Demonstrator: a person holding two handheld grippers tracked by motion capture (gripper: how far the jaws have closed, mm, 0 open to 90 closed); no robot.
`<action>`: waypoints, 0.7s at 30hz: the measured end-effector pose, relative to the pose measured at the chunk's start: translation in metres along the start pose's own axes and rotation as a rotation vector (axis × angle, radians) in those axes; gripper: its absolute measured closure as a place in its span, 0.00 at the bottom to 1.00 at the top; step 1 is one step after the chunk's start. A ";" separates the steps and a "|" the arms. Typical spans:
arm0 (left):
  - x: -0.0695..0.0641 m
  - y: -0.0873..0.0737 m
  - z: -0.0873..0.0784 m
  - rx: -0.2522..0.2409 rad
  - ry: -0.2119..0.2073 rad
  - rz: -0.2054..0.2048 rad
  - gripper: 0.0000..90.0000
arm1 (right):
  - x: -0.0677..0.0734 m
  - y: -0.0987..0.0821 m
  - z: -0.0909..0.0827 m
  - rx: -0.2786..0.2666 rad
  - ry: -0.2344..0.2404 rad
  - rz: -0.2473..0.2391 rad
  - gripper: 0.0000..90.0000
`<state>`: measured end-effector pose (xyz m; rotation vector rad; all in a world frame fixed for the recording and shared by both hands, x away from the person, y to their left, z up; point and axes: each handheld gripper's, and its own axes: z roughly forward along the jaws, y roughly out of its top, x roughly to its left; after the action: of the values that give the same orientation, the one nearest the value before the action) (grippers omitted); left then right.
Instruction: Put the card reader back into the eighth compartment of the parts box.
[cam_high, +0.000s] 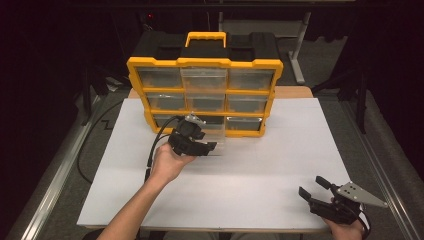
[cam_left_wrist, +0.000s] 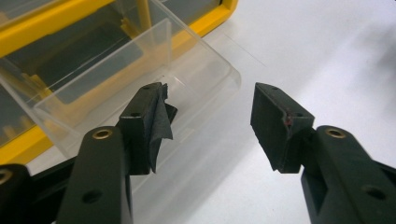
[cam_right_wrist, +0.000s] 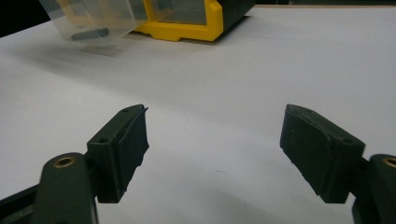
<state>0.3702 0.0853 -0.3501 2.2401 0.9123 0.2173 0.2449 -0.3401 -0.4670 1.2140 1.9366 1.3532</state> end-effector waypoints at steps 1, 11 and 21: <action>-0.001 -0.001 0.000 0.005 -0.003 0.008 0.50 | 0.000 0.000 0.000 0.000 0.001 -0.002 0.26; -0.012 -0.010 -0.003 -0.007 -0.020 0.018 0.49 | 0.000 0.000 0.000 -0.001 0.001 -0.003 0.26; -0.019 -0.020 -0.004 -0.008 -0.025 0.030 0.49 | 0.000 0.000 0.000 0.000 0.001 -0.002 0.26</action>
<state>0.3435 0.0856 -0.3584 2.2450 0.8640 0.2064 0.2450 -0.3402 -0.4670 1.2116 1.9379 1.3531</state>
